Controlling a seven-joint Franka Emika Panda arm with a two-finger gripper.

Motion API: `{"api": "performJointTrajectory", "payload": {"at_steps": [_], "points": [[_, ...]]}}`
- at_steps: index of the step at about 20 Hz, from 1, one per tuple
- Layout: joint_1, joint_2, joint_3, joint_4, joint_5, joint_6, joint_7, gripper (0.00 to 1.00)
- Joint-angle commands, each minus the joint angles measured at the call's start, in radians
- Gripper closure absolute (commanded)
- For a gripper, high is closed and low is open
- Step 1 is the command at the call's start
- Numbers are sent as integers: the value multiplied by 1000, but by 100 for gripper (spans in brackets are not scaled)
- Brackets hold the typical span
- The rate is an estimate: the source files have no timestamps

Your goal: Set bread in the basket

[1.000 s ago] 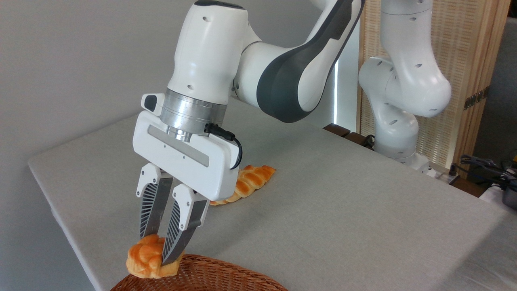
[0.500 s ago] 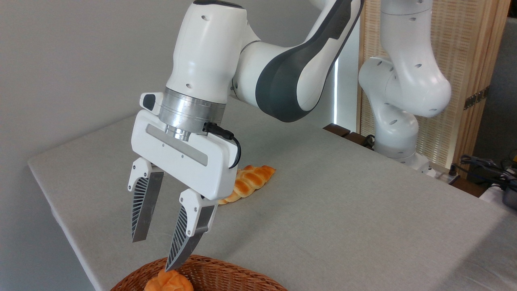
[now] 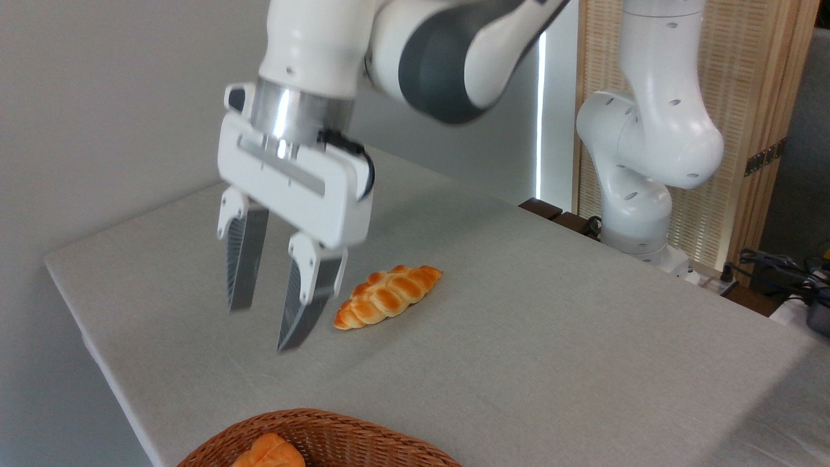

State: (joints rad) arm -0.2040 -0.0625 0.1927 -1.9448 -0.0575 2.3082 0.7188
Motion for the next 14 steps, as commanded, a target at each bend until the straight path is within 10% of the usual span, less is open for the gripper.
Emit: {"api": "performJointTrajectory", "payload": {"at_steps": [1, 14], "points": [[-5, -89, -48, -8, -4, -182, -21, 0], [-5, -131, -99, -6, 96, -483, -137, 0]]}}
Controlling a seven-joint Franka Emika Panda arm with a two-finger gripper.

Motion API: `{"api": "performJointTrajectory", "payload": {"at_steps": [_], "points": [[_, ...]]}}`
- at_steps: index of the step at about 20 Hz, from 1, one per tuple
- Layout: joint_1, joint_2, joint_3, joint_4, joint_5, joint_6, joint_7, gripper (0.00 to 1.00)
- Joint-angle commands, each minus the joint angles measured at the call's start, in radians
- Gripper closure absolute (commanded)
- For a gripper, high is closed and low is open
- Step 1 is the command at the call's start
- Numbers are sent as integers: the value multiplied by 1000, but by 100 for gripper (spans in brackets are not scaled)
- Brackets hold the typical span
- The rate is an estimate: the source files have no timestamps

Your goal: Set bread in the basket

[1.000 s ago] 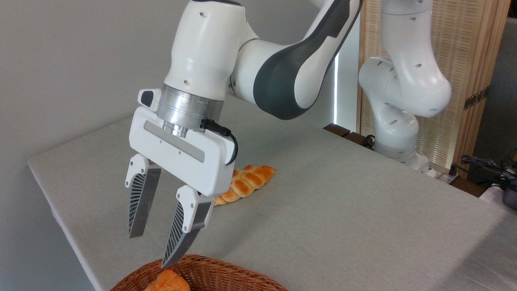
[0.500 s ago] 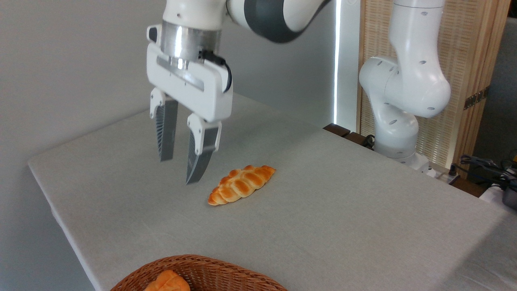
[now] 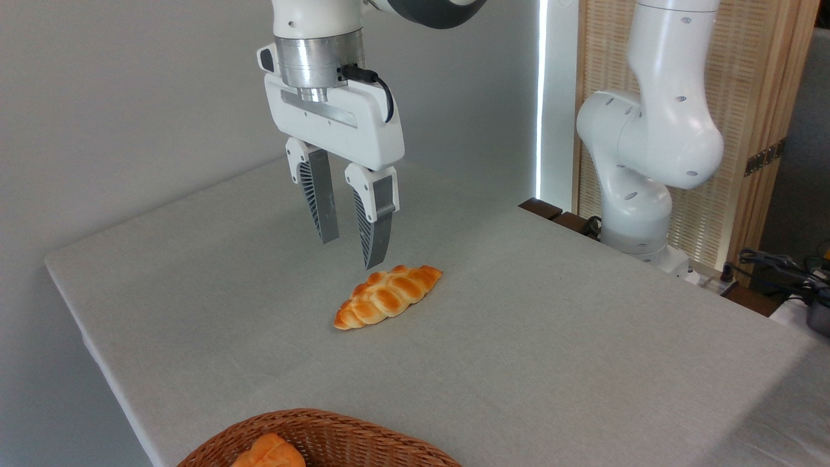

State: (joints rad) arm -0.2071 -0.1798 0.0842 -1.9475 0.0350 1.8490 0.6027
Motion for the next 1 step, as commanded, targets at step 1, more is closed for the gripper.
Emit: {"api": "performJointTrajectory", "payload": {"at_steps": [1], "points": [[-1, -13, 11, -2, -4, -22, -21, 0]]}}
